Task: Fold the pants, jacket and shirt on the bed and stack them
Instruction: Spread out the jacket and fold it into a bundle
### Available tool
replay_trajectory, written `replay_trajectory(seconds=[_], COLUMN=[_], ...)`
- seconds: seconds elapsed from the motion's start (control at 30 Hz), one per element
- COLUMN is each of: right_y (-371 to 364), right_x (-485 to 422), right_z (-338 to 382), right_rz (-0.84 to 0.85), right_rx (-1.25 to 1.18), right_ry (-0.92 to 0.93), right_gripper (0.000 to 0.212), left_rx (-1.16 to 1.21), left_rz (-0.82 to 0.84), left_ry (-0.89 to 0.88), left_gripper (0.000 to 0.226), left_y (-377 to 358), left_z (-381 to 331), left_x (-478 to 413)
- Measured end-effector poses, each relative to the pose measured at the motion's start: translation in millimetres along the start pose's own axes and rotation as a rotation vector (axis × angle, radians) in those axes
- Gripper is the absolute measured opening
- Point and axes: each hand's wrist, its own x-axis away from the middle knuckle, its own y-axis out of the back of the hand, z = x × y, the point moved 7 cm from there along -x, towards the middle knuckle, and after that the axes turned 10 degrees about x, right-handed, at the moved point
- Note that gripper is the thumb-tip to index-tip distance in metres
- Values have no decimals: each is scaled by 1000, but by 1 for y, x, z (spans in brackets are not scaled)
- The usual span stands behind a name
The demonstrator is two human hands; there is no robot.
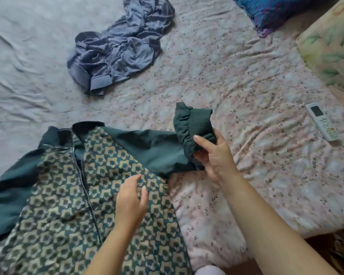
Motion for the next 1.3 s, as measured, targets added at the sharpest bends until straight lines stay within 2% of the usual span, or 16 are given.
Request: replay_trajectory(seconds=[0.2,0.4,0.6,0.77,0.87,0.97,1.1,1.2,1.3], right_y=[-141,-285,-367,-333,-288,-242,-192,-168,-163], right_x=[74,150,200,186,161,125,71,42,30], right_z=[-61,-156,-259,-302,-304,-287,-250,-246,-247], right_rz=[186,392,462,385,291,158,15,-14,23], right_rx=[21,71,119,535,653,664,978,1181,1149], right_ry=[-51,-118,-270,-224,-178,-80,180,171,183], right_gripper=[23,24,21,29,34,36,34,43,45], left_rx=[126,154,240,255,201,117,-3,-79,-168], left_rz=[-87,-179,-287,-209,-132,-22,21,56,99], left_ry=[111,192,290,355,326,233,72,-1,-53], left_gripper=[33,33,32,35,40,45,50,55,60], left_y=[120,233,302,286,257,224,192,169,150], left_z=[108,218,293,315,316,306,280,263,253], left_x=[61,108,141,137,119,93,51,13,-23])
